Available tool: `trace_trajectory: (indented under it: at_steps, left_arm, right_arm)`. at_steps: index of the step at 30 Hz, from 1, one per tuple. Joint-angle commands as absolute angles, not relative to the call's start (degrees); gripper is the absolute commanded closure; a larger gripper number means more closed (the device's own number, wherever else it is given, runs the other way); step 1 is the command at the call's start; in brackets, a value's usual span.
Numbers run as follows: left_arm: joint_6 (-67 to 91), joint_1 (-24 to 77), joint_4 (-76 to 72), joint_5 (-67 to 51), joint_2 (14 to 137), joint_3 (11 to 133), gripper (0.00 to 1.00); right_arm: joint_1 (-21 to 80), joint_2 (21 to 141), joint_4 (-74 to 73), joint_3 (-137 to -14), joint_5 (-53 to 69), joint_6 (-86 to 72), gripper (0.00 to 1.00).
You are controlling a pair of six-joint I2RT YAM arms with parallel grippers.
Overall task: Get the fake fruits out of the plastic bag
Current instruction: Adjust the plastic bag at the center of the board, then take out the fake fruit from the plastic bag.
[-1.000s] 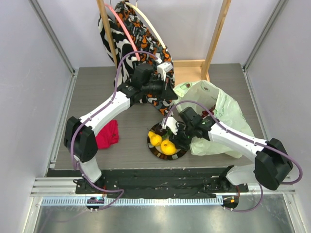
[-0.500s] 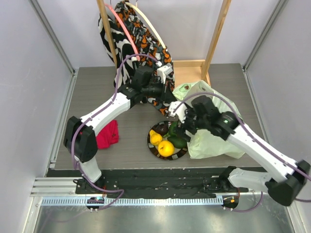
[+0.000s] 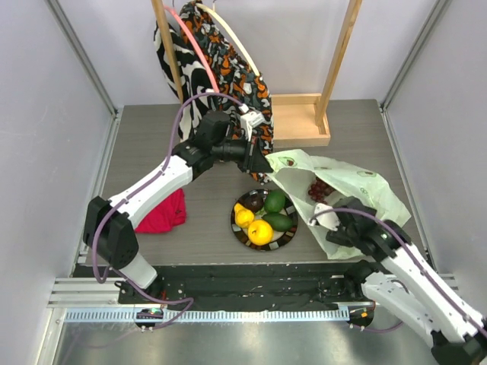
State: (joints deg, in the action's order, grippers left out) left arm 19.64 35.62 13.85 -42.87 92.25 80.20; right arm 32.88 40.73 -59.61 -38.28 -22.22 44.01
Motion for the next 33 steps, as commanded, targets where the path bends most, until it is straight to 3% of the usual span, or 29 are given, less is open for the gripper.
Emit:
trace_trajectory:
  at_steps: [1, 5, 13, 18, 26, 33]
  left_arm:
    - [19.86, 35.86, 12.13, -45.97, 88.95, 78.58, 1.00]
    - [20.39, 36.91, 11.69, -46.23, 89.30, 78.22, 1.00]
    - [20.91, 38.23, 11.87, -46.06, 92.46, 82.70, 1.00]
    - [22.32, 38.32, 11.16, -45.62, 93.78, 83.76, 1.00]
    - [23.29, 38.32, 10.46, -44.91, 94.30, 84.55, 1.00]
    - [23.38, 38.32, 10.28, -44.91, 95.10, 85.25, 1.00]
  right_arm:
    - [30.76, 30.68, -63.02, -36.92, -31.64, 55.19, 0.22]
    - [30.67, 31.99, -61.88, -40.75, -29.02, 52.92, 0.22]
    - [30.67, 44.46, -61.17, -57.98, -3.11, 44.57, 0.23]
    - [30.50, 55.09, -56.96, -60.03, 1.65, 40.87, 0.35]
    - [25.25, 67.49, -41.24, -54.94, -4.29, 30.87, 0.45]
    - [18.46, 74.51, -32.00, -55.19, -8.17, 29.44, 0.41]
